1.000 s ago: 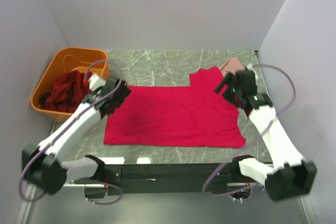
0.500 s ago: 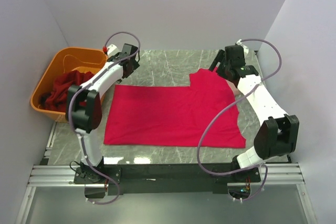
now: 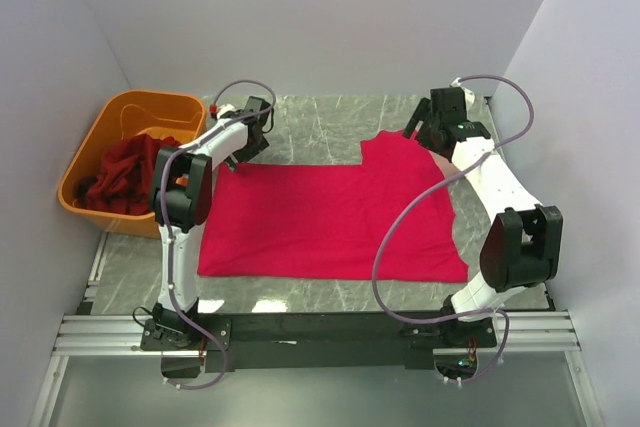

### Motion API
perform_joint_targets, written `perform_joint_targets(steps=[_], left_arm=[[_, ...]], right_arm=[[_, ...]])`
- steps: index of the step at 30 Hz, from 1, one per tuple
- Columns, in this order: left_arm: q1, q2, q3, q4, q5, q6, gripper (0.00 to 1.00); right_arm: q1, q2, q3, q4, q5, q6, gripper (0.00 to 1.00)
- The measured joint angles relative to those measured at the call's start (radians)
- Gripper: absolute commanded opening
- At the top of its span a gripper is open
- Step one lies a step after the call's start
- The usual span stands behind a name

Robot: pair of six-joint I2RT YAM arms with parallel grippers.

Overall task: Fold and stack the t-shirts
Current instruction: Fold the tshirt

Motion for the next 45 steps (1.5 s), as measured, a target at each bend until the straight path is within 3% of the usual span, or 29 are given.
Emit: perform_joint_targets(steps=[12, 26, 30, 40, 45], left_arm=[[0.018, 0.048, 0.013, -0.053, -0.009, -0.06, 0.58], [0.018, 0.042, 0.004, -0.098, -0.017, -0.083, 0.01], [0.018, 0.027, -0.018, -0.09, -0.01, -0.076, 0.01], [0.023, 0.01, -0.04, -0.068, 0.024, -0.037, 0.01], [0.023, -0.014, -0.074, -0.048, 0.048, -0.018, 0.01]], right_arm=[[-0.015, 0.003, -0.01, 0.005, -0.005, -0.005, 0.88], [-0.014, 0.093, 0.023, 0.097, -0.07, -0.136, 0.86], [-0.008, 0.236, 0.159, 0.105, -0.071, -0.198, 0.86], [-0.008, 0.659, 0.684, -0.006, 0.023, -0.329, 0.84], [-0.011, 0.78, 0.815, -0.056, 0.018, -0.369, 0.82]])
